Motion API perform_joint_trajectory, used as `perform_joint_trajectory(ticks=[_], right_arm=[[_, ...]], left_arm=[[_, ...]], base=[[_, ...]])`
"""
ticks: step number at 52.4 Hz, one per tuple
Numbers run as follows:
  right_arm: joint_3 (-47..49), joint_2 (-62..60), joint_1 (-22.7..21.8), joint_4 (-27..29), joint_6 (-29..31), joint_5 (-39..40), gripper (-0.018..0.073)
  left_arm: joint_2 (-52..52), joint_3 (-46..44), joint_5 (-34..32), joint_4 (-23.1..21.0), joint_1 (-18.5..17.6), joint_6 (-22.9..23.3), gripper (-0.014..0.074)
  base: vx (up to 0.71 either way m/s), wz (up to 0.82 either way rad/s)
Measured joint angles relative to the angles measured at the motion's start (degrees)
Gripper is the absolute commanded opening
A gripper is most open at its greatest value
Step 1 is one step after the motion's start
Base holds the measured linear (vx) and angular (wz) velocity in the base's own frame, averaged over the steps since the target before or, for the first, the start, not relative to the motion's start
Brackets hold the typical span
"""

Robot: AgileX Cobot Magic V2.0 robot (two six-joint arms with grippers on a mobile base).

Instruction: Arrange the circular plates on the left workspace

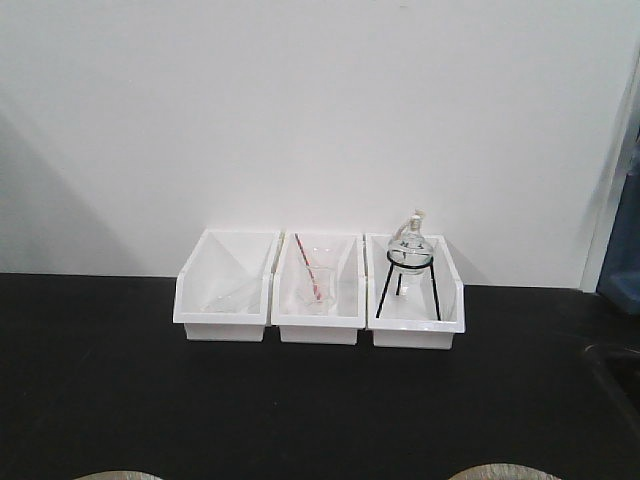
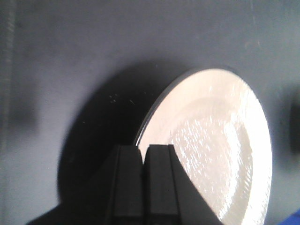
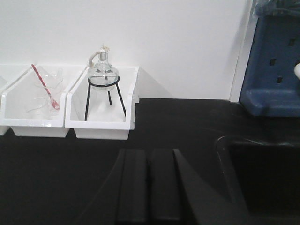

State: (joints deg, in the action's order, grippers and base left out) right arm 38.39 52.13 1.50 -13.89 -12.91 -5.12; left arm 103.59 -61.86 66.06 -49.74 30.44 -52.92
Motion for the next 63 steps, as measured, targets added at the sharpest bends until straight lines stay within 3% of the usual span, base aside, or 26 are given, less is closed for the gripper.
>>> perform_joint_trajectory(ticks=[13, 27, 35, 53, 63], right_arm=[[0.00, 2.52, 0.00, -0.06, 0.00, 3.14, -0.0003], [0.00, 2.92, 0.00, -0.29, 0.00, 8.16, -0.0003], [0.00, 2.92, 0.00, -0.42, 0.00, 8.95, -0.0003], [0.00, 2.92, 0.00, -0.46, 0.00, 10.15, -0.0003], [0.00, 2.92, 0.00, -0.46, 0.00, 10.22, -0.0003]], left_arm=[[2.70, 0.00, -1.67, -1.05, 0.00, -1.40, 0.0080], [3.11, 0.00, -1.03, -1.39, 0.00, -3.68, 0.0349], [3.29, 0.00, 0.32, -1.32, -0.65, -3.72, 0.0432], [6.19, -0.05, 1.08, -0.55, -5.17, -3.87, 0.0421], [7.38, -0.05, 0.99, 0.97, -8.04, -3.71, 0.0288]], base=[[0.00, 0.00], [0.00, 0.00], [0.00, 0.00], [0.00, 0.00], [0.00, 0.00]])
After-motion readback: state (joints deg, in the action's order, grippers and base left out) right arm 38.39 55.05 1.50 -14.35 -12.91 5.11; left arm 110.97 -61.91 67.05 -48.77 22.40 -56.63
